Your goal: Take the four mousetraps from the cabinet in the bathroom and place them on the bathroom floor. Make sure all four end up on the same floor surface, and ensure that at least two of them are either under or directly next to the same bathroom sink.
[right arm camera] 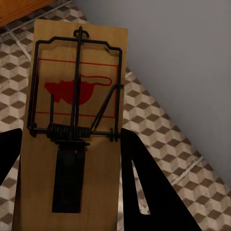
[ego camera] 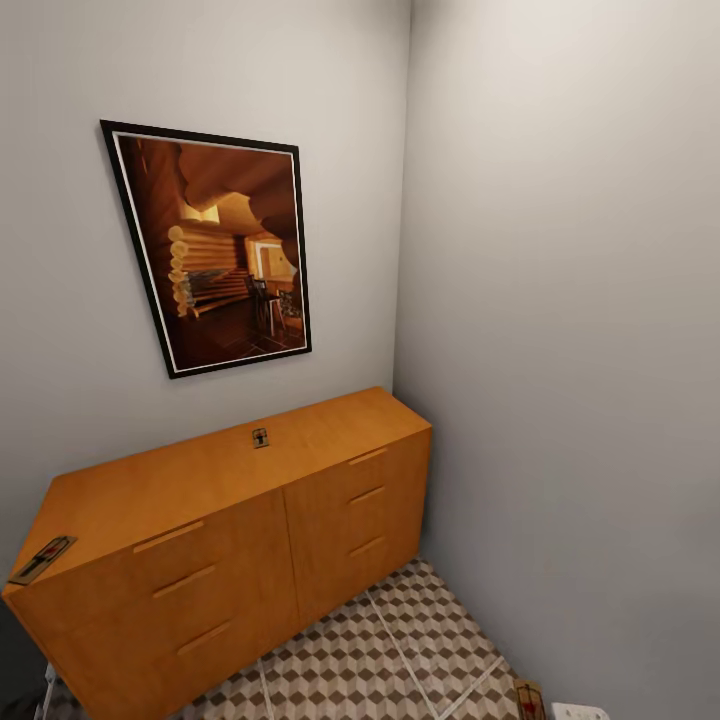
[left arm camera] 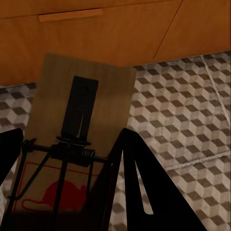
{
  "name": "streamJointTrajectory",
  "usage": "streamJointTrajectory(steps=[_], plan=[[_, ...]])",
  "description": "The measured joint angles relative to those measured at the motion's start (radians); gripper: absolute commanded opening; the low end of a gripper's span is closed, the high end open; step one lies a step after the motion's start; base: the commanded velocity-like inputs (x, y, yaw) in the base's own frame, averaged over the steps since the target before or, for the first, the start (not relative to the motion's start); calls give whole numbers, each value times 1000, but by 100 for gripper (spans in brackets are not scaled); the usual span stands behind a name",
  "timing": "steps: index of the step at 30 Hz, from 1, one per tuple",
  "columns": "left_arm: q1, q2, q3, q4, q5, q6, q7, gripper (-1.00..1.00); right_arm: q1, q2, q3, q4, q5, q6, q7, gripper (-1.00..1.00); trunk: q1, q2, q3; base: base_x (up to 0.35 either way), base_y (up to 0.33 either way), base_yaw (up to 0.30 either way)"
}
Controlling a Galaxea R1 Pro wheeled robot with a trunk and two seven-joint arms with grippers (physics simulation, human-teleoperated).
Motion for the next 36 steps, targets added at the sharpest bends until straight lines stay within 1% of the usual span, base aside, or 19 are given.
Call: streamJointTrajectory(steps=[4, 8, 36], plan=[[8, -6, 0, 0, -2, -1, -5, -100, 0, 1, 0, 0, 2, 0, 0, -100, 0, 0, 0, 0, 0, 13], [12, -5, 0, -1, -2, -1, -4, -100, 0, 1, 0, 0, 3, 0, 0, -100, 0, 0, 0, 0, 0, 170], [14, -7, 0, -1, -1, -3, -4, -100, 0, 1, 0, 0, 4, 0, 0, -100, 0, 0, 0, 0, 0, 252]])
